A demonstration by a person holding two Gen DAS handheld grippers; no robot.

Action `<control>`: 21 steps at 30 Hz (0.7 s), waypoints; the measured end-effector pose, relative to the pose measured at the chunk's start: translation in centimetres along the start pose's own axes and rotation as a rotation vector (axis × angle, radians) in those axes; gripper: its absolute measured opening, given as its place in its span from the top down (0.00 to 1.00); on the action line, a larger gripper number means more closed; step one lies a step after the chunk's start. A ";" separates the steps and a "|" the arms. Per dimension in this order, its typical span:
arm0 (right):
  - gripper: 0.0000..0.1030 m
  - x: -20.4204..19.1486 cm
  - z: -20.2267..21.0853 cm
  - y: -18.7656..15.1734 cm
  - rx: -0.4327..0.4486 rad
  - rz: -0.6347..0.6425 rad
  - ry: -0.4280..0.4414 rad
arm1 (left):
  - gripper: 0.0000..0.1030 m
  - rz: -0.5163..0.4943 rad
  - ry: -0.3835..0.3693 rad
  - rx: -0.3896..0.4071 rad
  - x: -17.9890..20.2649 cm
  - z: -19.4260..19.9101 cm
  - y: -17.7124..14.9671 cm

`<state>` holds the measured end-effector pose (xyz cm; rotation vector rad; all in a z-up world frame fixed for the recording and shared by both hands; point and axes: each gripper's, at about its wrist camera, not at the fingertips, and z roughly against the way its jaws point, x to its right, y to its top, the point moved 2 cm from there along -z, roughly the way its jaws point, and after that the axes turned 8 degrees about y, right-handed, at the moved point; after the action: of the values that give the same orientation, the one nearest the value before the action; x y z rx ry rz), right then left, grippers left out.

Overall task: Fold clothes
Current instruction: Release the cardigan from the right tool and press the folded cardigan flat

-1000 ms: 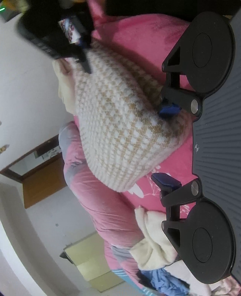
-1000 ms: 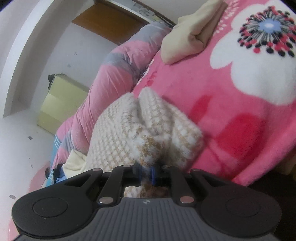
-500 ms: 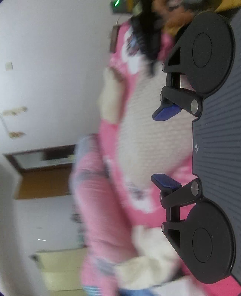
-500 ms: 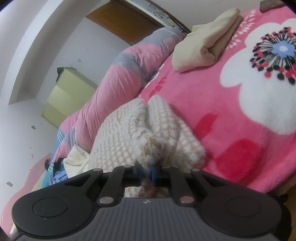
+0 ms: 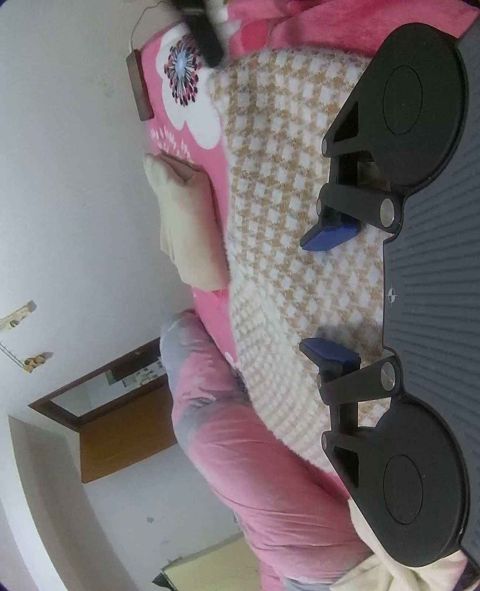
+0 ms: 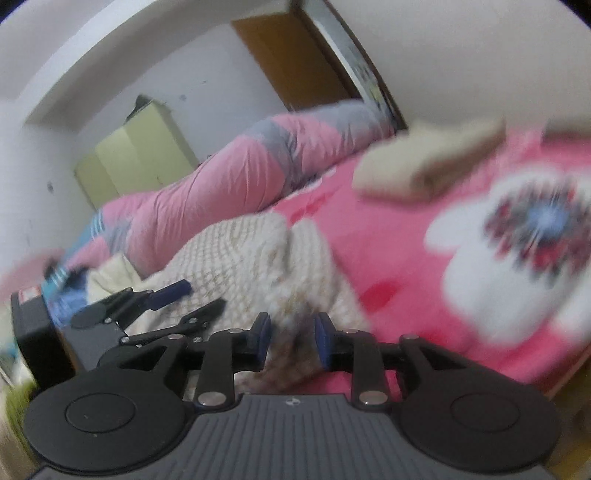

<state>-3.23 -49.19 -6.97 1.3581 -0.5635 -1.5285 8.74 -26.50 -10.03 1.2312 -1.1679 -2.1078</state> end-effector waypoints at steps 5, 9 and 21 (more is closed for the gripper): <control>0.89 -3.6 0.0 1.7 0.086 0.259 0.042 | 0.50 0.000 -0.015 0.002 -0.1 -0.3 0.3; 0.97 -1.7 -4.0 -0.3 -0.067 0.310 -0.016 | 0.50 0.007 -0.039 0.006 -0.2 -0.4 0.3; 0.97 -2.3 -4.9 2.4 -0.164 0.370 -0.053 | 0.50 -0.098 -0.075 0.026 1.1 -1.9 1.6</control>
<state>1.89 -46.90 -5.16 1.0253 -0.6663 -1.2801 9.76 -29.01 -9.77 1.2540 -1.1937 -2.2345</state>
